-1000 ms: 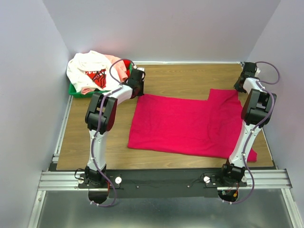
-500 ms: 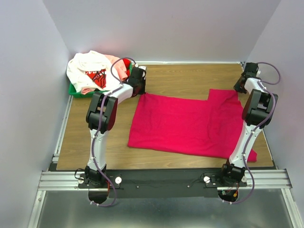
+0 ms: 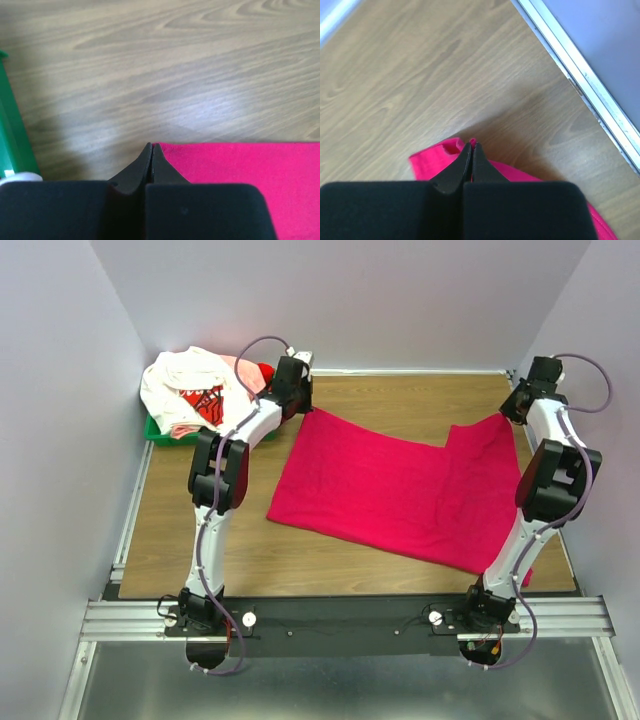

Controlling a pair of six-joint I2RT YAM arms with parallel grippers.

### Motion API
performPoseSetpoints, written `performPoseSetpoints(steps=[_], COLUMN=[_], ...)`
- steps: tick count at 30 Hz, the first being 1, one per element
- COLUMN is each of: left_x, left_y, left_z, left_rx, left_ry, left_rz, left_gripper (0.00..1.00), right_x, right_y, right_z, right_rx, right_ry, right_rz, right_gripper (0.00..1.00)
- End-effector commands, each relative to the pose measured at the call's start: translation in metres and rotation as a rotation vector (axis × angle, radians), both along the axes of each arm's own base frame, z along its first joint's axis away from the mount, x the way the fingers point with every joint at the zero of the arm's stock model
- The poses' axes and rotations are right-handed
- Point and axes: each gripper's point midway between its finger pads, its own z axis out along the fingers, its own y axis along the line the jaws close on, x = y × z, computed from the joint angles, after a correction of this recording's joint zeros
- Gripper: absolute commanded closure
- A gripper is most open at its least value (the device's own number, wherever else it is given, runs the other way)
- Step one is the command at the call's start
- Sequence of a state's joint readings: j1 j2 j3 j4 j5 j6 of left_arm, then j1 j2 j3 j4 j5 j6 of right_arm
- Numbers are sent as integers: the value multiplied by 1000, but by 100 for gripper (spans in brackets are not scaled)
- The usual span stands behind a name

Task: Fold and stack the t-shirts
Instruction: Fold the tshirt

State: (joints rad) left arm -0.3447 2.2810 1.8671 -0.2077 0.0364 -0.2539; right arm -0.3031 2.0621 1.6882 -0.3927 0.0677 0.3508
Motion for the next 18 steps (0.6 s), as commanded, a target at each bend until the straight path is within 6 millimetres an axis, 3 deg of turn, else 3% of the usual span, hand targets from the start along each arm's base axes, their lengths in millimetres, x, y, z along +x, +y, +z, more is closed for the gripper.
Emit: performPoseSetpoints(steps=[1,5,6,8,9,11,14,15,16,18], left_x=[16,24,25,20,18,16,6,2,-1,-8], left_y=[4,17,18,26,28,28,26,26,26,26], left_z=[15,27,30,26,26,35,33,29,33,30], left_rx=[-22,-47,-54,-63,-68,-86,-95,-98,-104,-113], left_ry=[-38,-66,-77,-73,-76,-99,-94,-90,-96,-95], left_rz=[-23,-20,-23,-22,-24,-36,-66,-69,-74,-81], left_gripper=[100,100,100,100,100,100,100,100,100,100], right_x=[-9,-19,-24,-36,-43,-56,-77,-88,-97,-116], right_y=[6,13,15,19,23,34,45,51,56,65], right_z=[35,59,74,76,92,85,103,92,106,93], right_rx=[22,22,15,22,16,48,46,58,57,75], right_ry=[-62,-102,-130,-130,-160,-147,-185,-160,-194,-171], right_rz=[12,26,27,21,23,39,42,44,50,46], right_gripper=[100,100,100,100,100,100,100,100,100,100])
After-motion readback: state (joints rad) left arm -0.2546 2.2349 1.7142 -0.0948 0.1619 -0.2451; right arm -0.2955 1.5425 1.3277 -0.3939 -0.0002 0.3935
